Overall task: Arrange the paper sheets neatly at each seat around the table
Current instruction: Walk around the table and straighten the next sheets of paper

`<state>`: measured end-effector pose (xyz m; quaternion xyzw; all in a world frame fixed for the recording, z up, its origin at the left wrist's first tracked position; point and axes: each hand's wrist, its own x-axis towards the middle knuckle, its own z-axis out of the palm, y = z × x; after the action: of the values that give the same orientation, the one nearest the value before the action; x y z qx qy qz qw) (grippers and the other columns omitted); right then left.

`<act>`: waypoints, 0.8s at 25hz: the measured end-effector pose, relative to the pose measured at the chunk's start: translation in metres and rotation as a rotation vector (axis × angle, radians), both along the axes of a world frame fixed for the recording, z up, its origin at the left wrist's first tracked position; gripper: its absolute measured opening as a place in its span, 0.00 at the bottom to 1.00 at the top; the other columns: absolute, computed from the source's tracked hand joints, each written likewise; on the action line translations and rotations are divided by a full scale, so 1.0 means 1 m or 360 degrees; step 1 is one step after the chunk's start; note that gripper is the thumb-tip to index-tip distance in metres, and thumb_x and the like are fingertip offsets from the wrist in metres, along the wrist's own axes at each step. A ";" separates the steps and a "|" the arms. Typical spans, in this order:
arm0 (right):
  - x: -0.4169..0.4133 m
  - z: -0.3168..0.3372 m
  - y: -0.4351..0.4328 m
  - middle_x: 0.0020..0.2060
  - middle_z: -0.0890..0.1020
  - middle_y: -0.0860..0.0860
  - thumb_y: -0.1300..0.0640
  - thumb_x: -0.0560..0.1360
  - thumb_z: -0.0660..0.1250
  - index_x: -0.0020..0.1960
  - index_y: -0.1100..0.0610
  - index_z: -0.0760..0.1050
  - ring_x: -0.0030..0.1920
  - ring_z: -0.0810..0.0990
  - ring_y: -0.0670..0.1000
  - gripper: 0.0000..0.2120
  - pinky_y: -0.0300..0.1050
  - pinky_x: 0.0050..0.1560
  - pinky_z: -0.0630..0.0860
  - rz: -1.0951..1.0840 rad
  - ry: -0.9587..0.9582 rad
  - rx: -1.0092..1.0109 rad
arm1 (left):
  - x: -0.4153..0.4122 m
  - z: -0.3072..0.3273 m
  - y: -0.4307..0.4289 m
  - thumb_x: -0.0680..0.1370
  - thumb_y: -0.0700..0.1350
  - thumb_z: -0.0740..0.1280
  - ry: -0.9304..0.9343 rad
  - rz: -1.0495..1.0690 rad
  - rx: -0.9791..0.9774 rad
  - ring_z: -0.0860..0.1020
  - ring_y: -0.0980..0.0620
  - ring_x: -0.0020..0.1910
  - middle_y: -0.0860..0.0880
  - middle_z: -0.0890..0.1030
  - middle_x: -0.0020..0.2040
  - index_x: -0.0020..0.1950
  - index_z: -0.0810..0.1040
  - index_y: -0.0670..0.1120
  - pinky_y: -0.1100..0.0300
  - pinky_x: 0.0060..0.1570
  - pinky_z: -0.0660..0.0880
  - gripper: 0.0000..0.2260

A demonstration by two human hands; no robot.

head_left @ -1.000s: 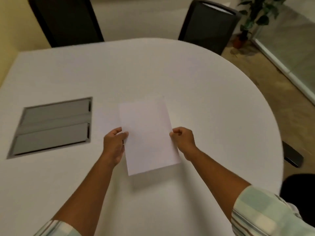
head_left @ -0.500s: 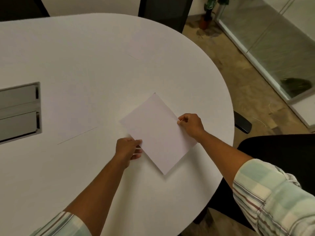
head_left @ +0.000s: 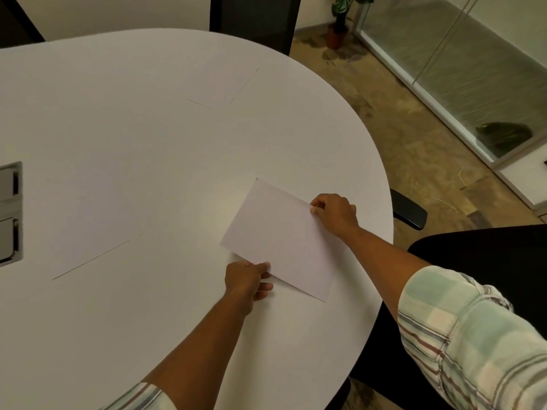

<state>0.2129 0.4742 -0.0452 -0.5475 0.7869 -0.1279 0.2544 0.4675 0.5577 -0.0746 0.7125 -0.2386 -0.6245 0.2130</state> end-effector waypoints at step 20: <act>0.032 -0.036 0.047 0.74 0.75 0.58 0.48 0.82 0.67 0.75 0.60 0.72 0.73 0.73 0.59 0.26 0.60 0.72 0.64 0.0056 0.0370 -0.0383 | 0.013 0.006 -0.024 0.77 0.56 0.74 -0.1233 -0.1071 -0.0993 0.80 0.50 0.45 0.52 0.82 0.45 0.48 0.81 0.50 0.53 0.45 0.79 0.10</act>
<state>0.2450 0.5210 -0.0813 -0.5989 0.7802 -0.1525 0.0966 0.4807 0.5333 -0.0683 0.6775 -0.6834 -0.2529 0.1000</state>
